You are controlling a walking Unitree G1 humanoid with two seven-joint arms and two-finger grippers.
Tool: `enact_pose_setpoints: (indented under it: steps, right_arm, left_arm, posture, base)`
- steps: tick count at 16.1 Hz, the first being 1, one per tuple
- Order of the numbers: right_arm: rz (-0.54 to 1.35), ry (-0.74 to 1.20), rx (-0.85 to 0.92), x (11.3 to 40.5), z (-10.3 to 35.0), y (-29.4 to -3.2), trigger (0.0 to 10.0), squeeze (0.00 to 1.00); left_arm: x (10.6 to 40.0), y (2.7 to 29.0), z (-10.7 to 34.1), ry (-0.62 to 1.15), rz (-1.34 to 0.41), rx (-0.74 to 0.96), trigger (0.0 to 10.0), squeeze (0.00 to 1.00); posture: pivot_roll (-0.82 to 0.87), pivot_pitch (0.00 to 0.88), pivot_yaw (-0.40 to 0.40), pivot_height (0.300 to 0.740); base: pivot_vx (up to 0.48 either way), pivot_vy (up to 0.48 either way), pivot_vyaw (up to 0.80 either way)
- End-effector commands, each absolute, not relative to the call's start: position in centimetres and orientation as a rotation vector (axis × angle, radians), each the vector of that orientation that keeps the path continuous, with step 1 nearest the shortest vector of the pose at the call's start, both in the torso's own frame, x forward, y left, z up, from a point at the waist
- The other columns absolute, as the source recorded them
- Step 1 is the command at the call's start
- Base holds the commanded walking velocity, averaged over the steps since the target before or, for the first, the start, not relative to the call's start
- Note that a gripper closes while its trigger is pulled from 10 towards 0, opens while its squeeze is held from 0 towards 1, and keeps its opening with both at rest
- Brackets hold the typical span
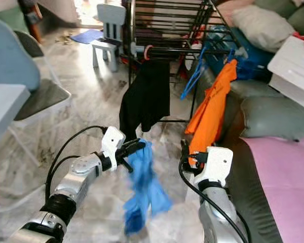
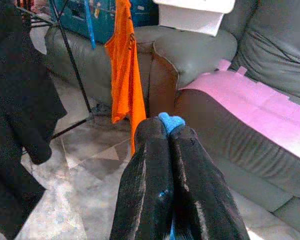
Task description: Hang hanger
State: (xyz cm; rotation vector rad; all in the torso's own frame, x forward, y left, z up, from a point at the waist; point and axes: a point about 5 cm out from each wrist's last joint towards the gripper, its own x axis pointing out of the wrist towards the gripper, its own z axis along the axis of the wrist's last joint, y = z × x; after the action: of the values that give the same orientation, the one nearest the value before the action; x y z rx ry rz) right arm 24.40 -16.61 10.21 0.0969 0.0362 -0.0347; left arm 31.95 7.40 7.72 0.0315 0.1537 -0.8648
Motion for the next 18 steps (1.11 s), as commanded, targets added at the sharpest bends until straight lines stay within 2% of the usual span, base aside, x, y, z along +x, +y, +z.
enact_pose_setpoints:
  steps: [1, 4, 8, 13, 18]
  right_arm:
    - [-0.048, 0.038, 0.091, 24.34, 10.33, -17.08, 10.0, 0.00]
    - [-0.047, 0.041, 0.094, 24.36, 10.27, -16.96, 10.0, 0.00]
    - [-0.051, 0.040, 0.099, 24.24, 10.21, -16.88, 10.0, 0.00]
    - [-0.051, 0.038, 0.101, 24.18, 10.20, -16.88, 10.0, 0.00]
    - [-0.049, 0.038, 0.100, 24.22, 10.20, -16.80, 10.0, 0.00]
  left_arm:
    - [32.12, 6.71, 8.12, 0.143, -0.868, 0.016, 10.0, 0.00]
    - [32.24, 6.78, 8.09, 0.166, -0.867, 0.000, 10.0, 0.00]
    - [32.22, 6.83, 8.19, 0.163, -0.881, 0.014, 10.0, 0.00]
    - [31.93, 6.58, 8.03, 0.164, -0.894, 0.017, 10.0, 0.00]
    - [31.49, 6.49, 8.01, 0.148, -0.924, 0.023, 10.0, 0.00]
  posture:
    - [0.04, 0.000, -0.054, 0.740]
    - [0.04, 0.000, -0.052, 0.740]
    - [0.04, 0.000, -0.046, 0.740]
    - [0.04, 0.000, -0.046, 0.740]
    - [0.04, 0.000, -0.050, 0.740]
  base:
    - [0.000, 0.000, 0.00]
    - [0.000, 0.080, -0.71]
    - [0.000, 0.480, -0.73]
    - [0.000, 0.433, 0.00]
    - [0.000, 0.000, 0.00]
